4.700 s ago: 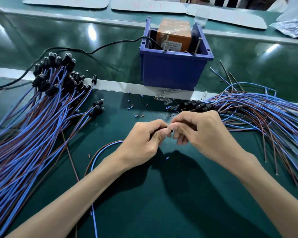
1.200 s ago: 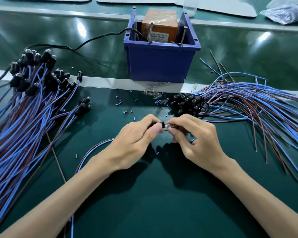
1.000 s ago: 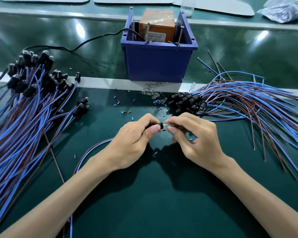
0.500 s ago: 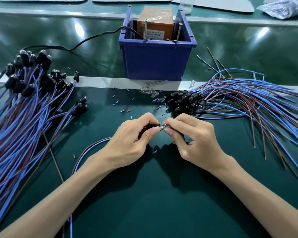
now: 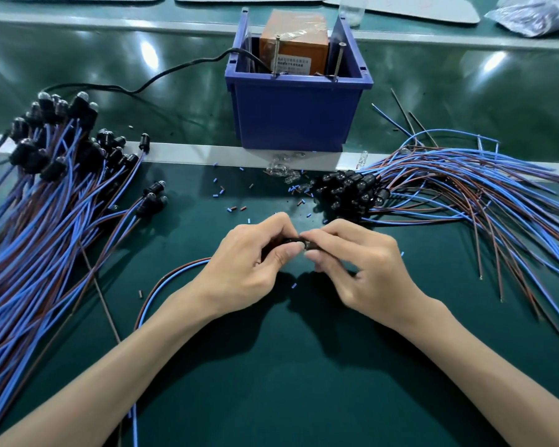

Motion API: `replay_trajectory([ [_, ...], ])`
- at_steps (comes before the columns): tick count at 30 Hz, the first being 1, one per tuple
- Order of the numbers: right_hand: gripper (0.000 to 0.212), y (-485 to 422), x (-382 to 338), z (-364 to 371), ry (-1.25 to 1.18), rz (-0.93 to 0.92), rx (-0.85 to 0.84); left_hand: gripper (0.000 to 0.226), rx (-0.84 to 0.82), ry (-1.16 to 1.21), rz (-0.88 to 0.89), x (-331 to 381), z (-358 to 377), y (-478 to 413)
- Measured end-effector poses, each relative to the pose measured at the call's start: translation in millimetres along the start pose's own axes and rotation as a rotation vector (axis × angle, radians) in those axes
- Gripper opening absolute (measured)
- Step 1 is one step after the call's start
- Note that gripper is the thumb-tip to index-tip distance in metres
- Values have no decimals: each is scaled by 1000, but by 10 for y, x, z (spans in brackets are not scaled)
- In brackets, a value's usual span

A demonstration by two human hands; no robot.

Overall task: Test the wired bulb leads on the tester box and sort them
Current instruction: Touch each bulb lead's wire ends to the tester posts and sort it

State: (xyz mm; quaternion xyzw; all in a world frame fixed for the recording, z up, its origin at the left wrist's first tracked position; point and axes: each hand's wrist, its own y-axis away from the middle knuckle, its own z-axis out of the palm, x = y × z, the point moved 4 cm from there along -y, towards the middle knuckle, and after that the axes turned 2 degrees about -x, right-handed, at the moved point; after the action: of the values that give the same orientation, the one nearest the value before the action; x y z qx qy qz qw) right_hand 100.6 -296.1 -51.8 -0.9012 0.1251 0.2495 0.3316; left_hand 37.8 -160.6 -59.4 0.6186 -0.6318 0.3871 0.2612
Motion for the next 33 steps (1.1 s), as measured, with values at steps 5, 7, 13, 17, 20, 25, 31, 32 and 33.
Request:
replay_trajectory([
  [5,16,-33,153,56,-270,266,-105,14,-22,5,-1,9,-10,2],
  [7,17,-36,130,65,-171,188,-112,13,-38,-2,-10,7,3,4],
  [13,14,-31,65,3,93,5,7,13,-97,24,-38,-1,30,-4],
  [17,23,-32,10,23,153,-17,28,13,-103,84,-38,-6,20,12],
  [20,29,-13,-44,7,256,-43,53,14,-103,113,-37,-12,13,18],
  [25,30,13,-129,6,447,-95,81,17,-93,179,-31,-3,13,19],
  [31,33,-30,-193,92,386,-89,122,30,-59,165,-20,-35,18,2],
  [32,32,-21,-189,109,359,-63,131,32,-47,149,-14,-38,24,4],
  [33,31,-12,-169,116,325,-26,139,31,-41,123,-7,-38,30,9],
])
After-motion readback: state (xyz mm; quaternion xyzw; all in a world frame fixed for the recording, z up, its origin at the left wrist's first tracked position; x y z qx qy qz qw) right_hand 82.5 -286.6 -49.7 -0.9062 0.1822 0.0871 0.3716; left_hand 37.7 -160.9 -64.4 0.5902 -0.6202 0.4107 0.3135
